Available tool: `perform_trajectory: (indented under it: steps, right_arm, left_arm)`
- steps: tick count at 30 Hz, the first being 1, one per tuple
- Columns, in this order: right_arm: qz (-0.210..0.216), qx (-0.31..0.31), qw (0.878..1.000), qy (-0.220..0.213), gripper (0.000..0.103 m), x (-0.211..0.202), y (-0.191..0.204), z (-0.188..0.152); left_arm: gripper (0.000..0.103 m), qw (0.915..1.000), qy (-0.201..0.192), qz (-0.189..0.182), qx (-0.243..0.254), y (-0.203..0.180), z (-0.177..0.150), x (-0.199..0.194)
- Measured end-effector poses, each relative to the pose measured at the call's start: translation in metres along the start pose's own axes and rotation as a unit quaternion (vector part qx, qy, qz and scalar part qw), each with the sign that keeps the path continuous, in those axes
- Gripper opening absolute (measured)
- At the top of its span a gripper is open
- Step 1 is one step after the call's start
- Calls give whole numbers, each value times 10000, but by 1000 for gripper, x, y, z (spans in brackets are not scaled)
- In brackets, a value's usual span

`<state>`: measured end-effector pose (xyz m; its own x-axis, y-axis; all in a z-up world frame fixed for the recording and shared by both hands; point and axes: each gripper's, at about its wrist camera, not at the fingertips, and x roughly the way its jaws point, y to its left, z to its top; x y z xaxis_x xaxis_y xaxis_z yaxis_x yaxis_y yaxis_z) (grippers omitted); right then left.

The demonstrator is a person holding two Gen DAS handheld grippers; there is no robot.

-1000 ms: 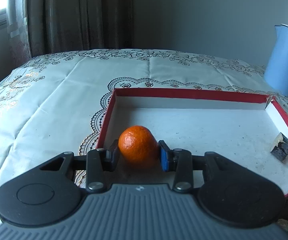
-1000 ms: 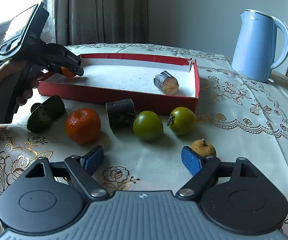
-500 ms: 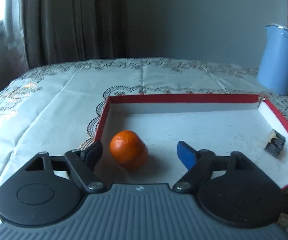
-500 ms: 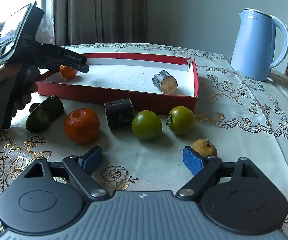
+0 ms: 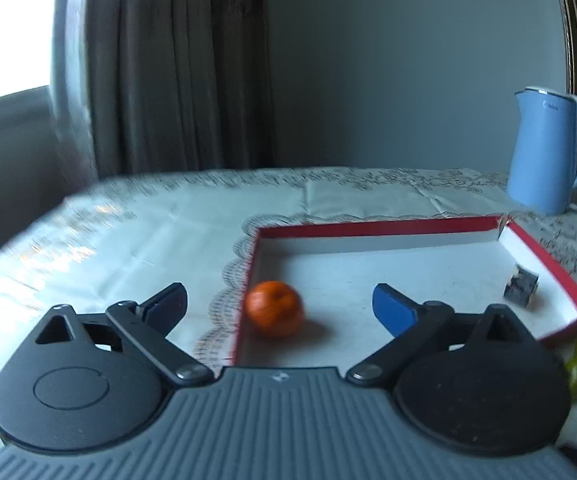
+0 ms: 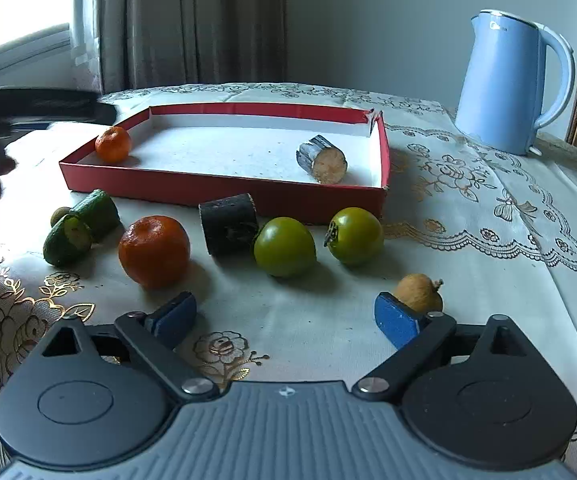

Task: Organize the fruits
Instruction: 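Open the left gripper and withdraw it from the tray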

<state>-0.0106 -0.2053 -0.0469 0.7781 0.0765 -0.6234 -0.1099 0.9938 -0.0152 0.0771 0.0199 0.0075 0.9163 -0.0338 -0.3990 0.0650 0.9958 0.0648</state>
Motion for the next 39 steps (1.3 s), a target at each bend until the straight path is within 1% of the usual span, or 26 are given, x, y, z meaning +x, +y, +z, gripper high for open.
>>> perform_trajectory:
  steps: [2, 7, 10, 12, 18, 20, 28, 31, 35, 39]
  right_arm:
    - [-12, 2, 10000, 1, 98, -1, 0, 0]
    - [-36, 19, 10000, 13, 100, 0, 0, 0]
    - [-49, 26, 10000, 21, 101, 0, 0, 0]
    - [-51, 29, 10000, 23, 101, 0, -1, 0]
    - [-51, 28, 10000, 24, 102, 0, 0, 0]
    - [-52, 30, 10000, 25, 102, 0, 0, 0]
    - [-60, 38, 10000, 30, 103, 1, -1, 1]
    - [-62, 37, 10000, 30, 103, 1, -1, 1]
    - [-65, 35, 10000, 30, 103, 1, -1, 1]
    - [-79, 28, 10000, -7, 103, 0, -2, 1]
  left_arm:
    - [99, 9998, -132, 140, 5, 4, -4, -14]
    - [100, 9995, -78, -141, -281, 17, -13, -43]
    - [103, 9987, -31, -285, -417, 20, -25, -59]
    - [103, 9981, 125, -460, -392, 17, -34, -66]
    - [103, 9974, 286, -644, -145, 5, -58, -79]
    - [103, 9972, 292, -684, -82, 2, -62, -81]
    - [103, 9937, 699, -869, -127, -11, -78, -72]
    - [103, 9940, 709, -829, -103, -12, -79, -71]
    - [103, 9933, 878, -744, -105, -13, -78, -66]
    - [103, 9930, 903, -753, -78, -13, -78, -65]
